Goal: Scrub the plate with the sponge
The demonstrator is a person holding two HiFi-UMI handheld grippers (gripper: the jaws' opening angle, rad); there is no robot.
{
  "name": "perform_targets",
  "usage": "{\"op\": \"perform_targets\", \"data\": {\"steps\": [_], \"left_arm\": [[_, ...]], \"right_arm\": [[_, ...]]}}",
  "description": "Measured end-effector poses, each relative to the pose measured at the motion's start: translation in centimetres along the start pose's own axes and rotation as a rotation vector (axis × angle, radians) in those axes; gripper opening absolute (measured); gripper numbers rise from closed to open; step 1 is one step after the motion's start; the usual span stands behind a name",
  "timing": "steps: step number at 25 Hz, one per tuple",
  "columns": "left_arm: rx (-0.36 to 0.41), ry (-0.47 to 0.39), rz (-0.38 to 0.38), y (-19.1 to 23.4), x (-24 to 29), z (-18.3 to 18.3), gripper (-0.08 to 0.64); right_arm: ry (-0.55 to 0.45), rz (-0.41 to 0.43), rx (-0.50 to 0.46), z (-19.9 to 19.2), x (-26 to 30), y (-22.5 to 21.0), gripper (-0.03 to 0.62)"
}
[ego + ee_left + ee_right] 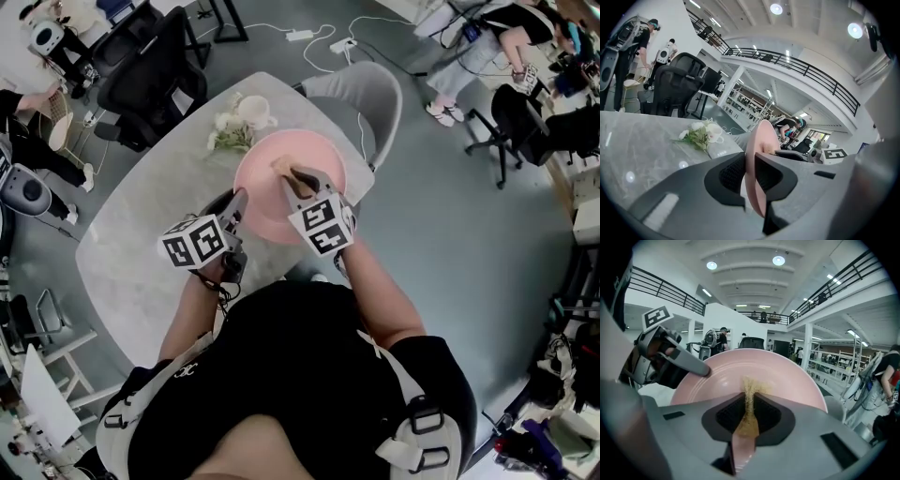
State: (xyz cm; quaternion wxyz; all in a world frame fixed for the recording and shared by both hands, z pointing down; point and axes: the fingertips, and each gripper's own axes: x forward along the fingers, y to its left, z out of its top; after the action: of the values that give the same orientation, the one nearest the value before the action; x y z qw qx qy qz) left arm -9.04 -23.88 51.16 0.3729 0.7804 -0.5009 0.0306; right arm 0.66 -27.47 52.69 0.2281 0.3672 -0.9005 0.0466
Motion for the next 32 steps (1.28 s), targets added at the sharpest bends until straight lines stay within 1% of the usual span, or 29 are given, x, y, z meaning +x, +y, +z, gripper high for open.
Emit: {"op": "perform_targets", "data": {"steps": [6,12,14,15,17,19,24,27,32], "left_arm": [[-0.03,-0.019,0.016,1.0,-0.2,0.7,0.052],[-0.112,-0.056,0.005,1.4,-0.6,1.8,0.052],[-0.133,-0.065,0.003,1.7,-0.8,2.0,0.052],[-0.141,-0.066,0.0,1.8,-0.8,2.0,0.052],[-0.147,-0.064,-0.004,1.8,-0.9,1.9,0.052],[-0.136,-0.057,-0.005,1.7,-0.9,1.7,0.052],[-0.085,-0.04,-0.009,1.2,-0.9,1.4,0.051],[-0.055,-0.028,-0.013,1.0,-0.9,1.1,0.052],[-0.053,-0.02,-0.042,0.3,-1.0,1.1,0.054]], "right_arm": [[0.017,0.184,-0.116,-0.6,0.3,4.4,0.054],[0.052,0.42,-0.207,-1.7,-0.7,9.0,0.054],[0.07,0.466,-0.261,-2.4,-0.9,10.2,0.054],[0.078,0.471,-0.278,-2.6,-0.9,10.4,0.052],[0.09,0.457,-0.286,-2.9,-0.9,10.2,0.054],[0.097,0.418,-0.27,-3.0,-0.7,9.3,0.054],[0.058,0.286,-0.167,-2.0,-0.4,5.8,0.054],[0.055,0.176,-0.118,-1.8,-0.3,3.1,0.054],[0.046,-0.062,-0.026,-1.2,-0.8,-2.3,0.054]]}}
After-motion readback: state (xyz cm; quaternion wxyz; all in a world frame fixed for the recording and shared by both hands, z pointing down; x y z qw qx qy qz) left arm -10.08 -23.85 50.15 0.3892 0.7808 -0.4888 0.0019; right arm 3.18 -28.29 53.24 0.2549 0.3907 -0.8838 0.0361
